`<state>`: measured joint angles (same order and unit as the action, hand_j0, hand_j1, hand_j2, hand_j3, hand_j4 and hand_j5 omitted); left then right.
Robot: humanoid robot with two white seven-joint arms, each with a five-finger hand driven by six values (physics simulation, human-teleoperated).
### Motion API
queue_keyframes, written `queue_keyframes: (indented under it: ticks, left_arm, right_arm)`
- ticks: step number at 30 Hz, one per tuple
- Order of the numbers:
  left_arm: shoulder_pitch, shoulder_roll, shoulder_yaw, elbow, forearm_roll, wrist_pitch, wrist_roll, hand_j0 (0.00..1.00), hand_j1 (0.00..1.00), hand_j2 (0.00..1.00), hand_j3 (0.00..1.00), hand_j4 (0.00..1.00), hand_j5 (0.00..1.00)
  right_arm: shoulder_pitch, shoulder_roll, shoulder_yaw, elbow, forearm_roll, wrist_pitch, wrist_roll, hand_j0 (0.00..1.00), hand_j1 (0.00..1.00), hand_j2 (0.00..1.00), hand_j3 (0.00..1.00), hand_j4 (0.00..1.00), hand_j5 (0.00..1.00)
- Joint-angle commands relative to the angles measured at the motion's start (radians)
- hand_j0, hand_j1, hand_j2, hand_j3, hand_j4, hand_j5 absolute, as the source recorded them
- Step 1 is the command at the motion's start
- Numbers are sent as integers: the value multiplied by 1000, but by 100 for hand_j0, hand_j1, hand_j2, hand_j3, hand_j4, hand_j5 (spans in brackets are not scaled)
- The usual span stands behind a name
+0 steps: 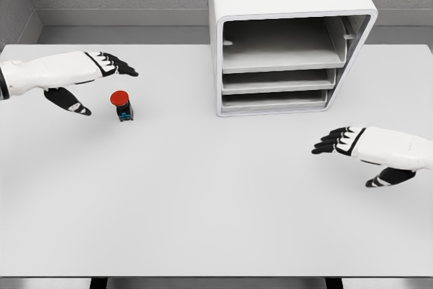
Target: Slide open multi-storey tabletop storage cabinets and put open load switch and slide close multi-storey tabletop storage cabinets
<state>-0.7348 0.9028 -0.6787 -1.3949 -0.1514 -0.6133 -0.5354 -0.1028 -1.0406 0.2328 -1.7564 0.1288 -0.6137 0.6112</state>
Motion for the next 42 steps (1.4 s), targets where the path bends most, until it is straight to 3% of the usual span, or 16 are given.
queue_keyframes:
  ticks: [1,3,5,8,14,18,22,26,30,35,38,42]
  left_arm:
    - [0,2,1,2,6,2,-3,100,100,100,100,100,100]
    - [-5,2,1,0,6,2,-6,100,100,100,100,100,100]
    - [-18,2,-7,-3,1,2,-11,100,100,100,100,100,100]
    - [-67,-8,-94,-1,-8,2,-75,100,100,100,100,100,100]
    - [-86,-18,-102,11,-82,2,-75,100,100,100,100,100,100]
    - [-97,-53,-102,28,-100,2,-75,100,100,100,100,100,100]
    - [-98,-82,-102,63,-123,2,-75,100,100,100,100,100,100]
    - [-100,-116,-102,106,-146,2,-75,100,100,100,100,100,100]
    - [-100,-116,-102,106,-166,2,-75,100,100,100,100,100,100]
    - [-100,-116,-102,108,-171,2,-75,100,100,100,100,100,100]
    - [-106,-150,-102,177,-217,2,-75,100,100,100,100,100,100]
    - [-112,-154,-102,183,-240,2,-75,100,100,100,100,100,100]
  right_arm:
    - [0,-1,13,-2,-6,3,0,100,100,100,100,100,100]
    - [-11,-1,11,-2,-8,3,0,100,100,100,100,100,100]
    - [-78,1,11,-2,-8,3,0,100,100,100,100,100,100]
    - [-155,33,13,3,-9,3,0,100,100,100,100,100,100]
    - [-248,88,17,29,-5,3,0,100,100,100,100,100,100]
    - [-333,119,97,40,49,3,0,100,100,100,100,100,100]
    - [-431,155,175,106,51,3,0,100,100,100,100,100,100]
    - [-477,185,183,156,51,3,0,100,100,100,100,100,100]
    - [-583,240,315,239,51,3,0,100,100,100,100,100,100]
    - [-627,266,379,248,72,3,0,100,100,100,100,100,100]
    - [-643,272,379,264,71,3,0,100,100,100,100,100,100]
    - [-664,303,381,356,71,3,0,100,100,100,100,100,100]
